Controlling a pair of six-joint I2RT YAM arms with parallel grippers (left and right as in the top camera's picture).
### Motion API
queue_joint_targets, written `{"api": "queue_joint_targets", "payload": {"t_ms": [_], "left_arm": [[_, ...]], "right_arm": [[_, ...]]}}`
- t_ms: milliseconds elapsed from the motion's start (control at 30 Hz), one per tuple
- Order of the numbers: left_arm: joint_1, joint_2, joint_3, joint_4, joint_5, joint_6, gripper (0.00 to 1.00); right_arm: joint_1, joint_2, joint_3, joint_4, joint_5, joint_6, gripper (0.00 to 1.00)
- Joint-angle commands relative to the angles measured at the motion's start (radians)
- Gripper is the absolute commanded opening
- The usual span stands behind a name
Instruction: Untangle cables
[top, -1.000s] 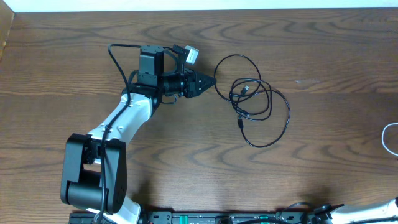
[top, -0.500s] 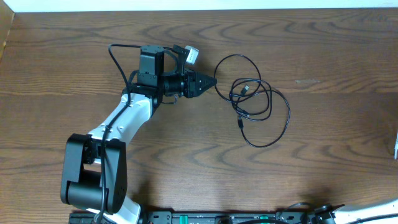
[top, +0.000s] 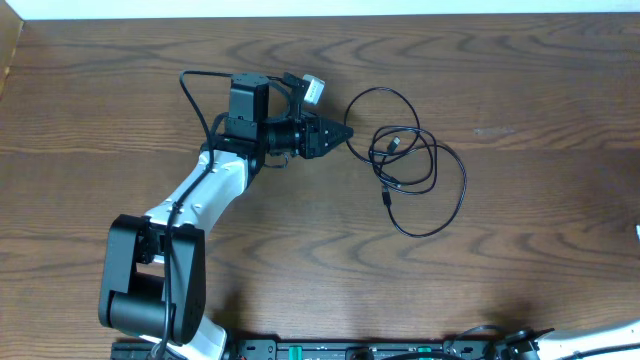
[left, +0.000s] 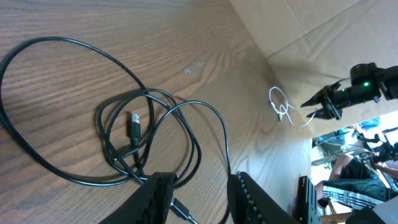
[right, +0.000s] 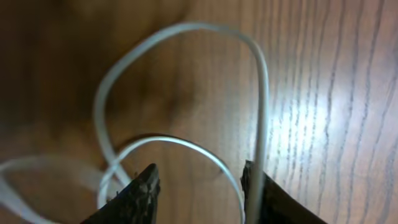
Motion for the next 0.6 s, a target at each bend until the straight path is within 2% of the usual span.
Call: {"api": "queue_joint_targets", "payload": {"t_ms": [0, 400, 433, 567], "left_arm": [[-0.002, -0.003, 0.000, 0.005, 0.017, 0.003, 0.35], [-0.002, -0.003, 0.000, 0.005, 0.017, 0.003, 0.36], [-0.002, -0.003, 0.000, 0.005, 0.017, 0.003, 0.39], [-0.002, -0.003, 0.000, 0.005, 0.016, 0.003, 0.64]], "right_arm": [[0.004, -0.096, 0.044, -0.003, -0.080, 0.021, 0.41], [0.137, -0.224, 0.054, -0.008, -0.131, 0.029, 0.46], [0.153, -0.231, 0.054, -0.009, -0.132, 0.029, 0.46], [0.252, -0.285, 0.054, -0.002, -0.132, 0.010, 0.47]]}}
